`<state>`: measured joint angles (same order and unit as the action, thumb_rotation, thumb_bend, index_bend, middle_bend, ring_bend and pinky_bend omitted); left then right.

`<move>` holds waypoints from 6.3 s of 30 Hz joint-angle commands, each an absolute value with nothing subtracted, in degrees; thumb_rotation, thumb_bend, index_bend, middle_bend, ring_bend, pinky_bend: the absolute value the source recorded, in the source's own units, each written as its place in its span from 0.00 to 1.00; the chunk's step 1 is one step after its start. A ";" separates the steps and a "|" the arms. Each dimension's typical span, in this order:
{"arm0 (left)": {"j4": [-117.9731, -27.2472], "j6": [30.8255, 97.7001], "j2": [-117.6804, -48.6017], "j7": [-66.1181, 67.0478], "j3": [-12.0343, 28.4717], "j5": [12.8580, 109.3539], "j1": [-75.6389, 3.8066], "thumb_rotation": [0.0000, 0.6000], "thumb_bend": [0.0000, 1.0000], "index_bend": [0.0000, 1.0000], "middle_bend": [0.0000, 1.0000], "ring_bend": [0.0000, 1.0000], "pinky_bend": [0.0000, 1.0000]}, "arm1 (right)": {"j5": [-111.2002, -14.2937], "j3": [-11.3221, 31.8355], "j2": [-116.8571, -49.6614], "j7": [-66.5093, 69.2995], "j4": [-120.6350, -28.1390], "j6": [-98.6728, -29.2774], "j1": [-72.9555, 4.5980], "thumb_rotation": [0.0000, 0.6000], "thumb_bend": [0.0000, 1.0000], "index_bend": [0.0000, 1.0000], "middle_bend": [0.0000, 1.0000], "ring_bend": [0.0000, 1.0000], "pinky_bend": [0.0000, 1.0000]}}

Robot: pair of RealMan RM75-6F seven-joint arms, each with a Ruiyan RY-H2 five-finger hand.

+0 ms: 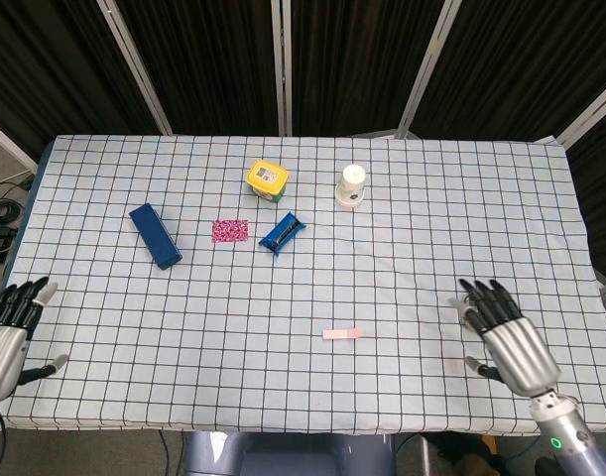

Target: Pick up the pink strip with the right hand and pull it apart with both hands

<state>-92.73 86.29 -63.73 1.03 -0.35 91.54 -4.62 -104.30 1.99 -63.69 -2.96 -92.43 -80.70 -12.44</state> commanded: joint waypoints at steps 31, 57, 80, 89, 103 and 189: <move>-89.57 80.79 -66.79 3.23 1.85 84.70 -7.10 1.00 0.00 0.00 0.00 0.00 0.00 | -120.60 -4.39 -91.49 3.47 -51.46 -75.71 -36.98 1.00 0.25 0.46 0.08 0.00 0.00; -89.64 81.00 -66.67 3.04 1.79 84.45 -7.19 1.00 0.00 0.00 0.00 0.00 0.00 | -115.98 -7.98 -96.91 4.94 -44.08 -77.91 -38.71 1.00 0.40 0.53 0.07 0.00 0.00; -89.63 80.11 -66.86 2.26 1.52 84.22 -7.50 1.00 0.00 0.00 0.00 0.00 0.00 | -113.06 -7.49 -96.94 6.54 -45.59 -81.77 -39.51 1.00 0.44 0.70 0.10 0.00 0.00; -89.48 77.54 -67.15 -0.62 1.87 84.49 -9.33 1.00 0.00 0.00 0.00 0.00 0.00 | -112.55 -4.27 -91.17 1.81 -55.60 -82.80 -42.65 1.00 0.44 0.72 0.10 0.00 0.00; -94.90 64.16 -70.05 -1.12 6.35 88.93 -23.61 1.00 0.00 0.19 0.00 0.00 0.00 | -103.52 6.85 -80.94 -10.80 -79.82 -70.47 -50.20 1.00 0.44 0.73 0.13 0.00 0.00; -93.00 57.80 -98.18 7.50 17.51 55.63 -46.22 1.00 0.25 0.57 0.00 0.00 0.00 | -76.31 14.88 -83.68 -27.71 -98.23 -60.85 -52.28 1.00 0.45 0.75 0.13 0.00 0.00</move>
<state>-92.98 57.76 -98.15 7.50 17.53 55.61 -46.24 -76.32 14.87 -83.70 -27.72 -98.20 -60.83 -52.29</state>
